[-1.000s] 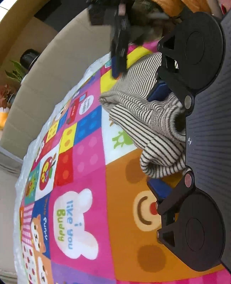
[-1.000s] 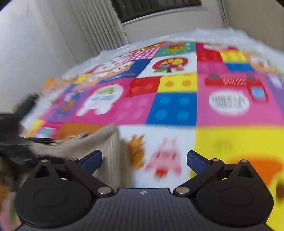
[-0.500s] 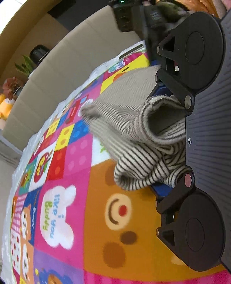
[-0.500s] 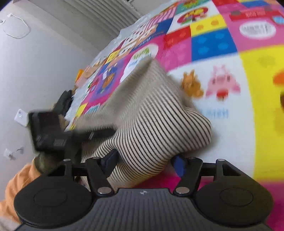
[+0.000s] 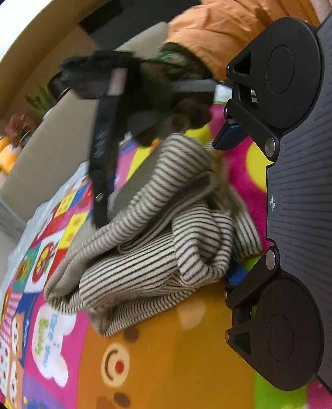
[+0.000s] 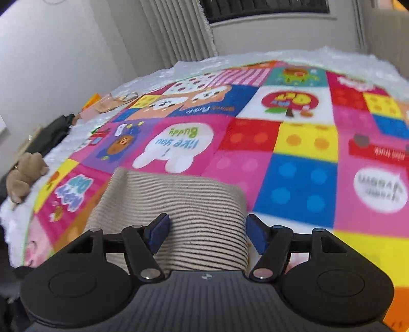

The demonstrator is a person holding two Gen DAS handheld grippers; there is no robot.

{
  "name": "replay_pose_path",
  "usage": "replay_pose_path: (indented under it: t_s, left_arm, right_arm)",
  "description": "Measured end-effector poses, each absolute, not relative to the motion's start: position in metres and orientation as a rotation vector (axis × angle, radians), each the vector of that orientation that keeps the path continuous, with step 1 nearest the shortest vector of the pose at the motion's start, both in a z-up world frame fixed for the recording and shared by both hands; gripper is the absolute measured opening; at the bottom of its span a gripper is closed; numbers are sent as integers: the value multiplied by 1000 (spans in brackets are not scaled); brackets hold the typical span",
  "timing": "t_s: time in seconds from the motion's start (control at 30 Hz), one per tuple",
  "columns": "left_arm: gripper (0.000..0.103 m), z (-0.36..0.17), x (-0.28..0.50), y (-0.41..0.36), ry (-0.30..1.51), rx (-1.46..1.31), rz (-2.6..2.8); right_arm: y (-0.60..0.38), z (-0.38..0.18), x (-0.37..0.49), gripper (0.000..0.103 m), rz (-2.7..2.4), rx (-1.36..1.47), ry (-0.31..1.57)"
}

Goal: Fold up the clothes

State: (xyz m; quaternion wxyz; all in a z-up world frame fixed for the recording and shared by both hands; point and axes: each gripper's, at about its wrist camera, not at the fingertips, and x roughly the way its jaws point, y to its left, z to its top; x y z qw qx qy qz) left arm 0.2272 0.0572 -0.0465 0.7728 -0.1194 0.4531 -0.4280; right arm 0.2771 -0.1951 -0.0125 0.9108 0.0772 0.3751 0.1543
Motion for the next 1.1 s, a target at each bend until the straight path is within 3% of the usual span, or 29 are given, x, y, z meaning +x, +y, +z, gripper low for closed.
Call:
replay_pose_path:
  t_s: [0.2, 0.37, 0.63, 0.87, 1.03, 1.07, 1.1]
  left_arm:
    - [94, -31, 212, 93, 910, -206, -812]
    - [94, -18, 212, 128, 805, -171, -533]
    - [93, -9, 210, 125, 764, -144, -498]
    - [91, -12, 195, 112, 744, -114, -587]
    - [81, -18, 178, 91, 718, 0, -699]
    - [80, -19, 174, 85, 715, 28, -720]
    - [77, -20, 172, 80, 713, 50, -737]
  right_arm:
    - [-173, 14, 219, 82, 333, -68, 596]
    - [-129, 21, 151, 85, 468, -269, 452]
    - [-58, -35, 120, 85, 508, -554, 432]
    - [-88, -16, 108, 86, 459, -478, 445]
    - [-126, -7, 88, 85, 368, -441, 469]
    - [-134, -6, 85, 83, 356, -413, 486]
    - [-143, -6, 83, 73, 351, -359, 511]
